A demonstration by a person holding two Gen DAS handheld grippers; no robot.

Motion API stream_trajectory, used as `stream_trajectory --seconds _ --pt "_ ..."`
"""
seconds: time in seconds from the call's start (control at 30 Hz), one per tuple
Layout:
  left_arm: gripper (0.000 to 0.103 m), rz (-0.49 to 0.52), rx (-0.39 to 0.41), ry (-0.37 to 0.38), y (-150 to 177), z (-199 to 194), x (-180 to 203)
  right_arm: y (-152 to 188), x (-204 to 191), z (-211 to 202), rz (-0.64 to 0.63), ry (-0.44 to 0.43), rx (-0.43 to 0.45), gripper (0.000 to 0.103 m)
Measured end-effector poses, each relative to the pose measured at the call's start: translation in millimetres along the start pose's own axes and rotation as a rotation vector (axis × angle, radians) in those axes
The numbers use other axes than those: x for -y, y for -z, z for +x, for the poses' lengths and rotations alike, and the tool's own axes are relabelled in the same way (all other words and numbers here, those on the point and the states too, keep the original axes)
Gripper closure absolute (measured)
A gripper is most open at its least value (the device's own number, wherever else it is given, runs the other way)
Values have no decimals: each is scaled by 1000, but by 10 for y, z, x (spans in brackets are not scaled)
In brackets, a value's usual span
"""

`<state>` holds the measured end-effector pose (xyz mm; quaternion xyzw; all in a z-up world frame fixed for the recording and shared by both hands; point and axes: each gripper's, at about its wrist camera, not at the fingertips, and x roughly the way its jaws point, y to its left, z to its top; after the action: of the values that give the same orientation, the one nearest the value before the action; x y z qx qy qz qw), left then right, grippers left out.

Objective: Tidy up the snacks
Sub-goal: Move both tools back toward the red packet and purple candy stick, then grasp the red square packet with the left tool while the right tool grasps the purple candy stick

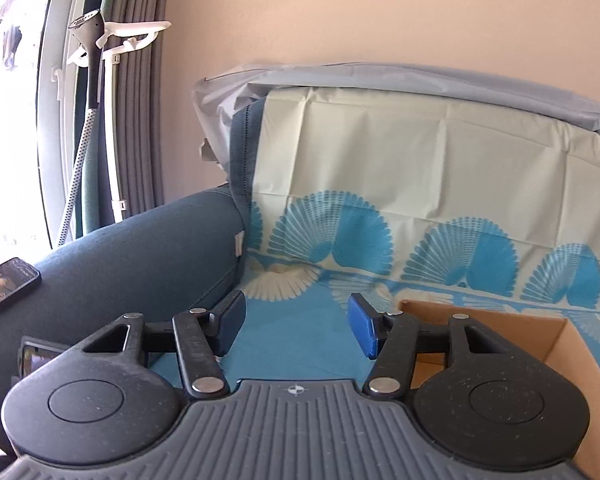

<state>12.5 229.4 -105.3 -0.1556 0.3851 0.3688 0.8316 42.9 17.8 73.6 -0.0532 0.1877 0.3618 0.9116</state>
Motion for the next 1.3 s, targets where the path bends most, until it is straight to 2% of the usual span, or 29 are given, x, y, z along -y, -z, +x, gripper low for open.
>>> stream_trajectory --seconds 0.1,0.3,0.4,0.47,0.5,0.53,0.7,0.8,0.87,0.93,0.97,1.03,1.17,1.3 --pt "27 -7 1 2 6 -5 -10 -99 -98 338 14 -57 -50 44" --pt "29 -28 16 2 16 -64 -34 -53 -405 1182 -71 -208 -259 44" --pt "29 -31 28 11 12 -97 -45 37 -578 1673 -113 -241 -351 42" --pt "28 -29 26 16 10 -105 -47 104 -673 1975 -123 -240 -393 39" --pt "28 -28 26 18 9 -108 -46 144 -717 2117 -123 -230 -412 31" --pt "28 -28 25 17 10 -110 -46 185 -752 2250 -118 -224 -432 27" --pt "27 -33 11 25 -12 -95 -52 412 -872 2782 -91 -216 -517 27" --pt "28 -43 7 39 -40 -85 -79 497 -944 2959 -103 -177 -526 28" --pt "29 -42 -2 33 -46 -72 -89 538 -966 3037 -88 -172 -539 36" --pt "29 -47 -6 41 -55 -69 -105 591 -1003 3074 -123 -155 -543 55" --pt "28 -49 -6 46 -60 -69 -108 600 -1014 3077 -144 -148 -531 58" --pt "28 -51 -7 51 -62 -67 -114 585 -995 3058 -146 -175 -529 86" --pt "28 -56 -8 58 -80 -78 -129 492 -855 2891 -134 -150 -502 87" --pt "31 -66 -7 59 -92 -104 -153 358 -633 2472 -87 -116 -472 87"
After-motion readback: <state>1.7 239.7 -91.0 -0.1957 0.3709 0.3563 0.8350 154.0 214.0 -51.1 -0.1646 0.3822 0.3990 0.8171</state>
